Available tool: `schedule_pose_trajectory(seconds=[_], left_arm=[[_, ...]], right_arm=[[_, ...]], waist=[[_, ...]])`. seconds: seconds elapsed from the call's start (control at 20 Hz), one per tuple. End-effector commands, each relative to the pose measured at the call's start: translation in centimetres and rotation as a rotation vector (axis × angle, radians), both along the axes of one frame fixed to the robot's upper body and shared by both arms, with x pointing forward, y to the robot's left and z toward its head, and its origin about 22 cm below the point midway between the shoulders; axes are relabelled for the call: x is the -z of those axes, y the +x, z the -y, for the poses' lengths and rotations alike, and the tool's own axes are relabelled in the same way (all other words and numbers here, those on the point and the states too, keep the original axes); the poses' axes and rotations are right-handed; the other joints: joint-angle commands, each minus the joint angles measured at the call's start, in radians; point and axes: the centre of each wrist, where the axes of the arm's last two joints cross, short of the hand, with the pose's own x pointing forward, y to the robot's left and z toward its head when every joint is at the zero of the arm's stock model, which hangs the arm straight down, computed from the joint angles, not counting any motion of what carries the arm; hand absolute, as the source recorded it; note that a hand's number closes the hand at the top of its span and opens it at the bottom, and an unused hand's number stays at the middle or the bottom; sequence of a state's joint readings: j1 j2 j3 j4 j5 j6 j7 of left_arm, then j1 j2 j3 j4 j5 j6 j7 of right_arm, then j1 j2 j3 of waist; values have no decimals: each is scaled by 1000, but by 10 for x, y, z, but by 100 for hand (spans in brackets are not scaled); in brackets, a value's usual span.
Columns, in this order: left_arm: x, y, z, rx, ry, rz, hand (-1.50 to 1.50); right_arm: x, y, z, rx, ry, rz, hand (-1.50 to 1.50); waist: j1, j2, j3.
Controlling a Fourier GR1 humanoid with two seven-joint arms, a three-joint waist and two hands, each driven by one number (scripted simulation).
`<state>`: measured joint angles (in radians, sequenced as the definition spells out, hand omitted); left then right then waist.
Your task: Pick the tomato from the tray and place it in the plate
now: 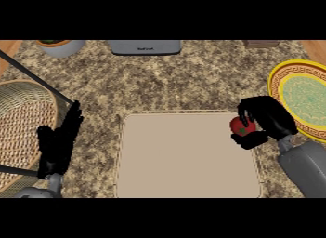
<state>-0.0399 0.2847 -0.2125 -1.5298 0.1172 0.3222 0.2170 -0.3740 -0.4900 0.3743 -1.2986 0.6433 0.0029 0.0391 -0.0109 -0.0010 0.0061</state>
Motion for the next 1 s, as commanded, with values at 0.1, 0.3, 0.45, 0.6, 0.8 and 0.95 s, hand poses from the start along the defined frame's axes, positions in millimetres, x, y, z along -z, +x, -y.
schedule_pose_trajectory(seconds=[0.1, 0.3, 0.45, 0.6, 0.8, 0.95], left_arm=[[17, 4, -14, -37, 2, -47, 0], [17, -7, -9, -26, 19, -49, 0], [26, -8, -13, -30, 9, -52, 0], [14, -4, -14, -7, 7, -51, 0], [20, 8, -3, -6, 16, -32, 0], [1, 7, -2, 1, 30, -20, 0]], right_arm=[[-57, 7, 55, 97, 89, 182, 150], [-72, 1, 60, 251, 144, 390, 150], [-73, -3, 82, 344, 155, 438, 150], [-81, -12, 109, 410, 167, 417, 150], [-79, 21, 124, 493, 176, 392, 150], [-70, 11, 145, 512, 162, 369, 150]], waist=[[-2, 1, -7], [-4, -4, -7], [2, 0, -6], [7, 0, -6], [21, 5, -6], [17, 2, -6]])
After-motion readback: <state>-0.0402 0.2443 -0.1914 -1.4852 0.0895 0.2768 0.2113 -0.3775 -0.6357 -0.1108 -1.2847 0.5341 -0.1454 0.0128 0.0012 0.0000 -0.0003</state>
